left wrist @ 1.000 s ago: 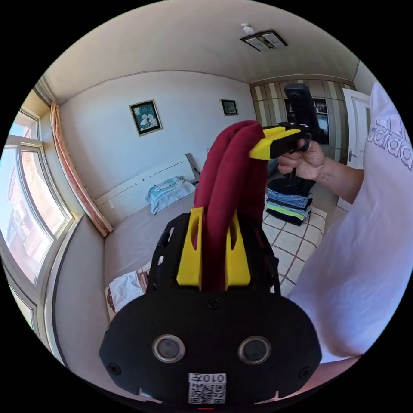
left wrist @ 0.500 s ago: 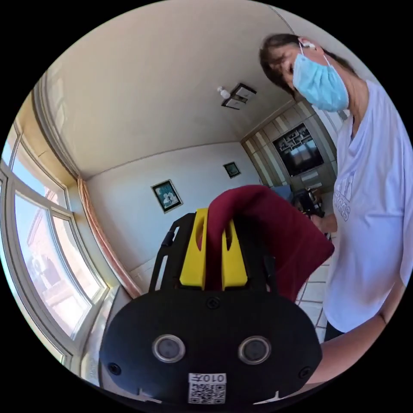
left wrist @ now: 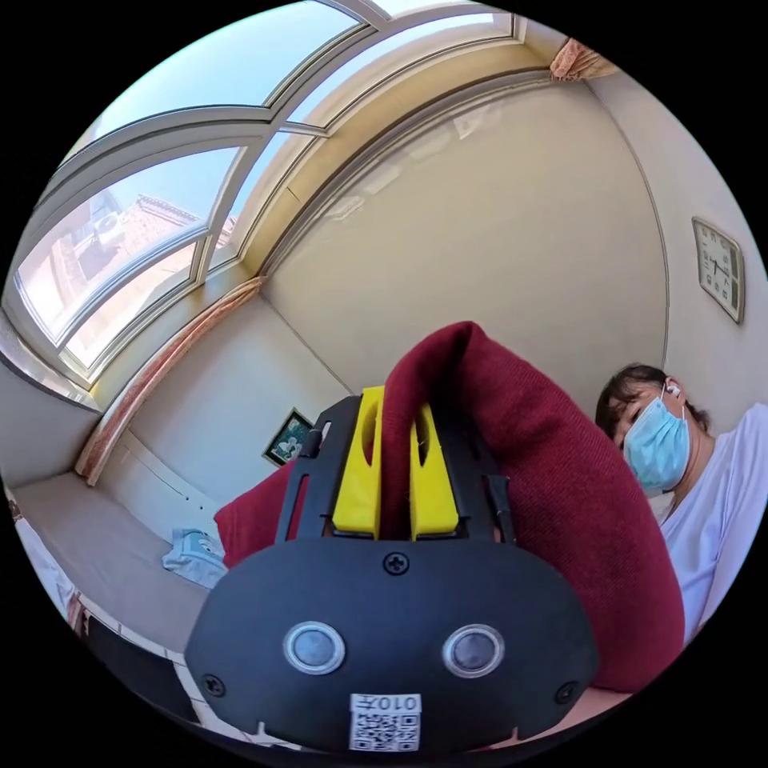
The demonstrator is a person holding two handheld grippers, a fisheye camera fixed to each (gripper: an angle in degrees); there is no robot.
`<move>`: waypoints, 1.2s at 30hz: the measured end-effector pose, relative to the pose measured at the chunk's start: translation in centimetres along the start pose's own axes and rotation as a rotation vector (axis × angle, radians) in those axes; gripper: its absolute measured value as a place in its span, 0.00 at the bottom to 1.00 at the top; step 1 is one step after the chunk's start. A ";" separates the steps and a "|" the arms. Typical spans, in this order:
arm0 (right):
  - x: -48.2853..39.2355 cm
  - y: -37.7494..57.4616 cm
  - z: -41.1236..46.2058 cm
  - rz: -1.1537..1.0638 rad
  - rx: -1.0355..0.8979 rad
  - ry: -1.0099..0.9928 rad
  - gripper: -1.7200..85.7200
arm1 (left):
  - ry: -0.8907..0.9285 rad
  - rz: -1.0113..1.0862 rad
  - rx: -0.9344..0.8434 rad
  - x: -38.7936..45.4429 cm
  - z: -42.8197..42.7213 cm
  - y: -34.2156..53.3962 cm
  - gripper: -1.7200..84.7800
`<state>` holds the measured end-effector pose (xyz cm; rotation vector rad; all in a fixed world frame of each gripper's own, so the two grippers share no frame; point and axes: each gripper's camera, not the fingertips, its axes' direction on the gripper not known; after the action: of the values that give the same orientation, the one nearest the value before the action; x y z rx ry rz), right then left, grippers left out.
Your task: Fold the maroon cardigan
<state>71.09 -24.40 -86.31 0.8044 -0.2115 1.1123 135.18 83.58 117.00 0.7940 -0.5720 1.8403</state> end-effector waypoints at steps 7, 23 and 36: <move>-2.3 0.8 3.9 -0.091 -0.089 0.069 0.19 | 0.016 -0.123 -0.021 -2.0 3.8 2.1 0.03; 3.5 -6.9 -11.3 0.041 0.200 0.221 0.06 | -0.249 -0.033 -1.132 -9.4 10.3 13.3 0.03; 2.9 -9.2 -9.4 -0.024 0.224 0.096 0.06 | 0.248 -0.395 -1.458 -7.4 4.1 30.7 0.05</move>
<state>78.14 -17.85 -95.72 0.9473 0.0039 1.1615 109.89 64.60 113.37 -0.3040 -1.2241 0.7449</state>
